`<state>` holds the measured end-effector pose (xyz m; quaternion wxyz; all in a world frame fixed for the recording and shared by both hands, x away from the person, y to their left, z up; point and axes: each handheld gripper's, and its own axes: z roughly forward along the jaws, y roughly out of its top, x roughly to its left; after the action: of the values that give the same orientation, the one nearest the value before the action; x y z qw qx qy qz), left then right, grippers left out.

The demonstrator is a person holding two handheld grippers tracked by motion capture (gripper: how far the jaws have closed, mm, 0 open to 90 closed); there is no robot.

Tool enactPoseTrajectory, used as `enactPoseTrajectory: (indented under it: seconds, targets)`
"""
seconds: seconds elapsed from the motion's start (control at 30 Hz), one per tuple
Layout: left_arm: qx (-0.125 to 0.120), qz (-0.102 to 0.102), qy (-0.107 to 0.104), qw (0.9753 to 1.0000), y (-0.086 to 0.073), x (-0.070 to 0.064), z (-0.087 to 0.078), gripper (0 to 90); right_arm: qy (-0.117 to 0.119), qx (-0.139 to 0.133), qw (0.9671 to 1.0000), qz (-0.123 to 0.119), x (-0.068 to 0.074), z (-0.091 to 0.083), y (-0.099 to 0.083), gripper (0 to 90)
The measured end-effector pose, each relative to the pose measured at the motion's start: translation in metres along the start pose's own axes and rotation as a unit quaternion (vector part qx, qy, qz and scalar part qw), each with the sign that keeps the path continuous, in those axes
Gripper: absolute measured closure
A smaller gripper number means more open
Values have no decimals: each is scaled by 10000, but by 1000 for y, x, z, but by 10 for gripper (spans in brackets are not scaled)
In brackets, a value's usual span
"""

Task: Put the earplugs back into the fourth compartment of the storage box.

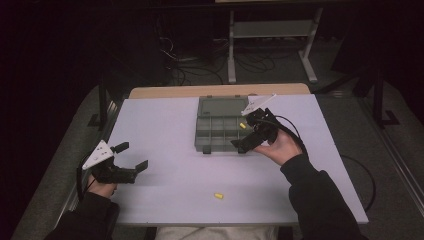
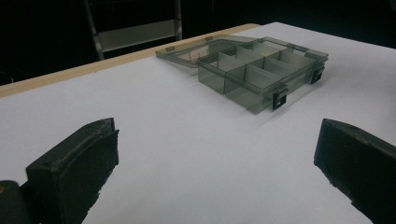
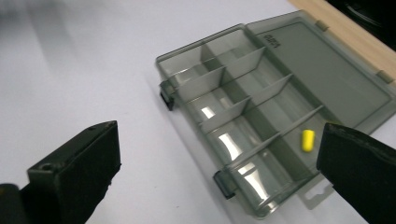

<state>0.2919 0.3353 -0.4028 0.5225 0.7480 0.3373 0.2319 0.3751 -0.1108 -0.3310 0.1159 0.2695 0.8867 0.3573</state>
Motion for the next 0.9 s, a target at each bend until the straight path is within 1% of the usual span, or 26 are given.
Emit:
enactPoseTrajectory:
  seconds: [0.27,0.4,0.77,0.9]
  targets:
    - [-1,4,-1,10000,0,0,0,0,194,60,9995,-226,22,3,-6,0]
    - [-3,10,0,10000,0,0,0,0,276,97,9991,-321,31,7,-6,0]
    - [-2,8,-6,10000,0,0,0,0,538,267,9969,-515,52,23,-11,0]
    - [0,7,-6,10000,0,0,0,0,610,394,9956,-595,59,30,-15,0]
